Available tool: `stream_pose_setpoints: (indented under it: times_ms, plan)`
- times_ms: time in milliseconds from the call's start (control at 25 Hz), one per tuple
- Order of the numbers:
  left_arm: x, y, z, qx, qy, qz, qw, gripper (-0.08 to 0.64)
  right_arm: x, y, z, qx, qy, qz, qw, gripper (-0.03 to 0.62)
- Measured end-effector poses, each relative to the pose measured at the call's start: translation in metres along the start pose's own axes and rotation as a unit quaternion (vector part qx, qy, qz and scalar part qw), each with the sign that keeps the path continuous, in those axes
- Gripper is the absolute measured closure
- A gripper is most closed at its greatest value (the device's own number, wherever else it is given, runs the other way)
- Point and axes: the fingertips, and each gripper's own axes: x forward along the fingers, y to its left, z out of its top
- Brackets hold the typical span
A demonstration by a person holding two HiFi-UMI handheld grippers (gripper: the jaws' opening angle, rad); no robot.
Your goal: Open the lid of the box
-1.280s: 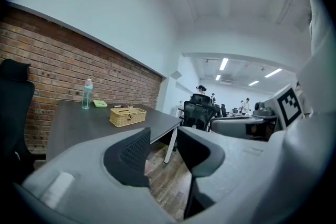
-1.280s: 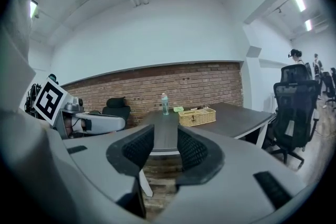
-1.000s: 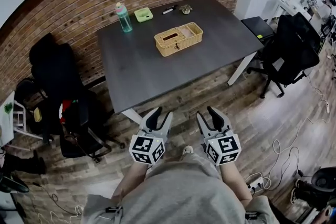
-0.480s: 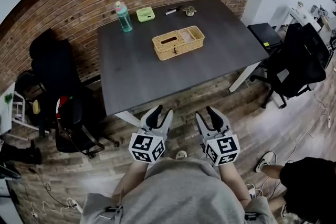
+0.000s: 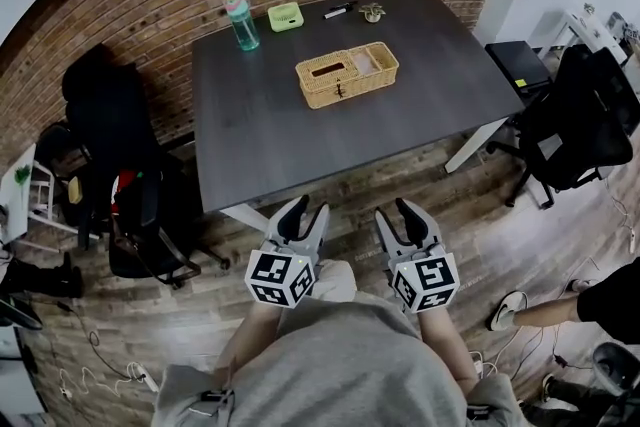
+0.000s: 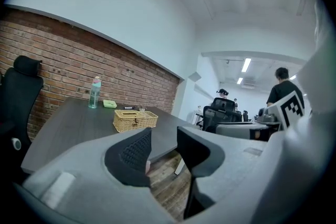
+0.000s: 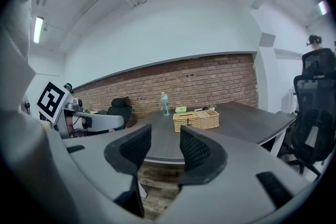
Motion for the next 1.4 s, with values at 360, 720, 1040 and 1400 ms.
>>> stream_pose_setpoints:
  times_ms: [360,720,1040,1400]
  plan:
    - [0.033,0.013,0.002,-0.006,0.001,0.001,1.0,0.411,0.028,-0.012,0.004,-0.001,0.003,0.006,1.0,0.419]
    - [0.095,0.037,0.012,-0.009,-0.007,0.002,0.9999,0.411,0.079,-0.049,0.011,-0.012,0.006,0.01,1.0,0.419]
    - [0.15,0.074,0.042,-0.009,-0.011,0.019,0.9997,0.411,0.143,-0.086,0.035,-0.021,0.013,0.016,1.0,0.419]
    - [0.207,0.122,0.067,-0.017,-0.015,0.047,0.9986,0.411,0.216,-0.12,0.053,-0.036,0.025,0.034,0.998,0.419]
